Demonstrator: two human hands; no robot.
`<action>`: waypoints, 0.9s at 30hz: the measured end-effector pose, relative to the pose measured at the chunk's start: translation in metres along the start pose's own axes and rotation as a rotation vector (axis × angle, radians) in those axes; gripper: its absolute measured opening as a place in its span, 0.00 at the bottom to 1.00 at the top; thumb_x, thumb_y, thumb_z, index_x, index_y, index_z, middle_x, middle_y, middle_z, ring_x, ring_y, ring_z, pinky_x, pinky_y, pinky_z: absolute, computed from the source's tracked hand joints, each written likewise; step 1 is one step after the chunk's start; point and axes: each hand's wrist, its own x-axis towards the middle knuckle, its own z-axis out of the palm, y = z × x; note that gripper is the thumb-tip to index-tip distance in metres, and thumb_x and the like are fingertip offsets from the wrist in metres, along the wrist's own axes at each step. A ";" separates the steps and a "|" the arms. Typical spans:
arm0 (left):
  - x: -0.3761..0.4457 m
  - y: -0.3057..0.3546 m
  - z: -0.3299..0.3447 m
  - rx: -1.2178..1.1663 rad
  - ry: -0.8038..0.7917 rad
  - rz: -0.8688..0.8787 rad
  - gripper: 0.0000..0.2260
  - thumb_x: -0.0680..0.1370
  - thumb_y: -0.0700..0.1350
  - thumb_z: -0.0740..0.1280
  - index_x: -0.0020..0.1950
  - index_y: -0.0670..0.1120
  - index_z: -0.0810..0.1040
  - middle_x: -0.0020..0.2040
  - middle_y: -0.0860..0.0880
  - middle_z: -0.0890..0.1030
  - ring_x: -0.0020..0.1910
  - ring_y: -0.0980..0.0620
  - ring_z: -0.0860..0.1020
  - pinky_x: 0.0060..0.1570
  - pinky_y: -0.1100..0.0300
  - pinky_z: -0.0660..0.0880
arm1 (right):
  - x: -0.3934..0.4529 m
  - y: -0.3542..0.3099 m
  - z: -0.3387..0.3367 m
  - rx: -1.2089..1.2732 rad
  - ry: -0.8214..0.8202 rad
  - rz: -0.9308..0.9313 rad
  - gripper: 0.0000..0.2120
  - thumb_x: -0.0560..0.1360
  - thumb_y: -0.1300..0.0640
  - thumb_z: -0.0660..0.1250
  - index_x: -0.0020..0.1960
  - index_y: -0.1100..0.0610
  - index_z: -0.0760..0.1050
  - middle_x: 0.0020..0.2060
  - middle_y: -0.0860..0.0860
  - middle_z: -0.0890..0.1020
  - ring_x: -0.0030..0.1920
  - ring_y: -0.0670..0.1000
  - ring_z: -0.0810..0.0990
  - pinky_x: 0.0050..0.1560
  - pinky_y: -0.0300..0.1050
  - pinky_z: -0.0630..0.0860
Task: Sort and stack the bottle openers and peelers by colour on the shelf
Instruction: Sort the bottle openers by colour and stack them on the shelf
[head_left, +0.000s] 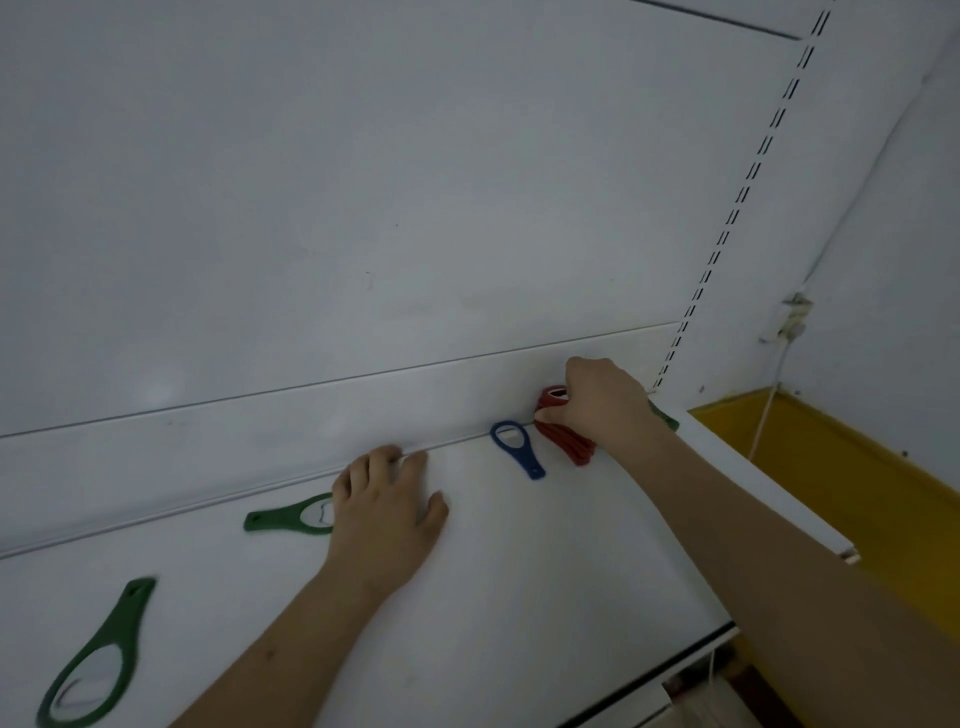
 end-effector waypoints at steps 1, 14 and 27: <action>0.000 0.000 0.000 -0.004 0.003 0.000 0.27 0.73 0.62 0.54 0.62 0.48 0.79 0.59 0.43 0.78 0.57 0.39 0.76 0.57 0.44 0.72 | 0.002 -0.001 0.002 0.013 0.003 0.005 0.24 0.70 0.40 0.73 0.49 0.57 0.67 0.49 0.56 0.78 0.46 0.54 0.76 0.39 0.44 0.68; 0.001 0.001 0.000 0.017 -0.002 0.007 0.27 0.73 0.61 0.54 0.61 0.48 0.79 0.59 0.43 0.78 0.57 0.40 0.76 0.57 0.44 0.72 | 0.017 -0.002 0.013 0.150 -0.063 0.083 0.21 0.68 0.51 0.77 0.47 0.59 0.67 0.44 0.54 0.74 0.45 0.53 0.74 0.29 0.42 0.62; -0.001 0.002 -0.004 -0.018 -0.013 -0.006 0.29 0.74 0.63 0.51 0.66 0.49 0.76 0.63 0.44 0.75 0.62 0.41 0.73 0.62 0.45 0.68 | 0.016 -0.003 0.016 0.142 -0.005 0.096 0.19 0.71 0.51 0.74 0.51 0.59 0.69 0.43 0.53 0.74 0.40 0.50 0.72 0.28 0.42 0.62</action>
